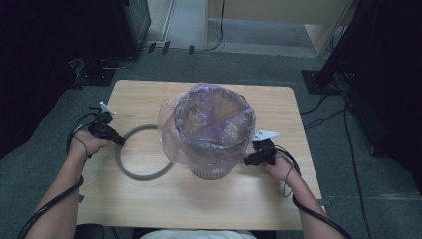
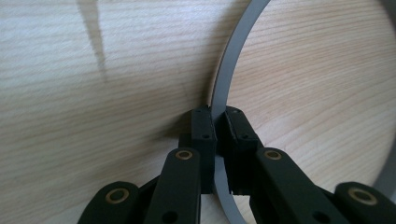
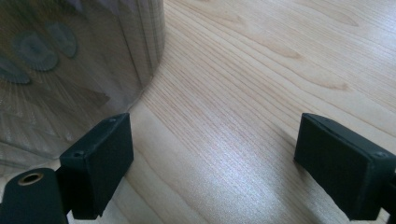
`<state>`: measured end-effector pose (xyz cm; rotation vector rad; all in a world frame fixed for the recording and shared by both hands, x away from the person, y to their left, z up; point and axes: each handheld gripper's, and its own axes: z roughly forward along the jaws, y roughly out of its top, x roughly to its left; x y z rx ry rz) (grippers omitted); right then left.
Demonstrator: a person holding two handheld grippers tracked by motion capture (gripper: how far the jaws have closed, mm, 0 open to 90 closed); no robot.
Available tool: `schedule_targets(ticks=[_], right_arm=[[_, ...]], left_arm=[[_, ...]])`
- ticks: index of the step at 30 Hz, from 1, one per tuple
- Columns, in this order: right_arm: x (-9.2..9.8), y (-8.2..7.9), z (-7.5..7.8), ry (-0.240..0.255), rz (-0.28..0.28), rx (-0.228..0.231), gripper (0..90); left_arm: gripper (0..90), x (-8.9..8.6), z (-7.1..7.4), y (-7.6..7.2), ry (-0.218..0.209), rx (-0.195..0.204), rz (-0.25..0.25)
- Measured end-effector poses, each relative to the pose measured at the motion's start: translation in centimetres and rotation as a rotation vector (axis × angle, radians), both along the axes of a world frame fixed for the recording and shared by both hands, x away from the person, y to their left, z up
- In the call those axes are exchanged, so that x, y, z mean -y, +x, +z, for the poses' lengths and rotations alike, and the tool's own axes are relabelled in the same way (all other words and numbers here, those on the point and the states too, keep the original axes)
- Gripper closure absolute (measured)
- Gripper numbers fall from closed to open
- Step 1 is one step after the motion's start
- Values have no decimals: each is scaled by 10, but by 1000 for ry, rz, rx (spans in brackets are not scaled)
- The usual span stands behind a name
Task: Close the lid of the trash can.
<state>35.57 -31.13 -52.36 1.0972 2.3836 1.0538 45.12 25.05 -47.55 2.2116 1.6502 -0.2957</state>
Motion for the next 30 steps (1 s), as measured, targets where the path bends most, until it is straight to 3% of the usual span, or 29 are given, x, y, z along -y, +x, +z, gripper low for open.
schedule_targets(ticks=[7,16,30], right_arm=[[0,0,0,0,0,0,114],[0,0,0,0,0,0,114],[0,0,0,0,0,0,114]], left_arm=[[845,-15,4,-3,-68,-15,40],[845,-22,13,-5,-107,-18,40],[846,-38,29,-9,-123,-16,57]])
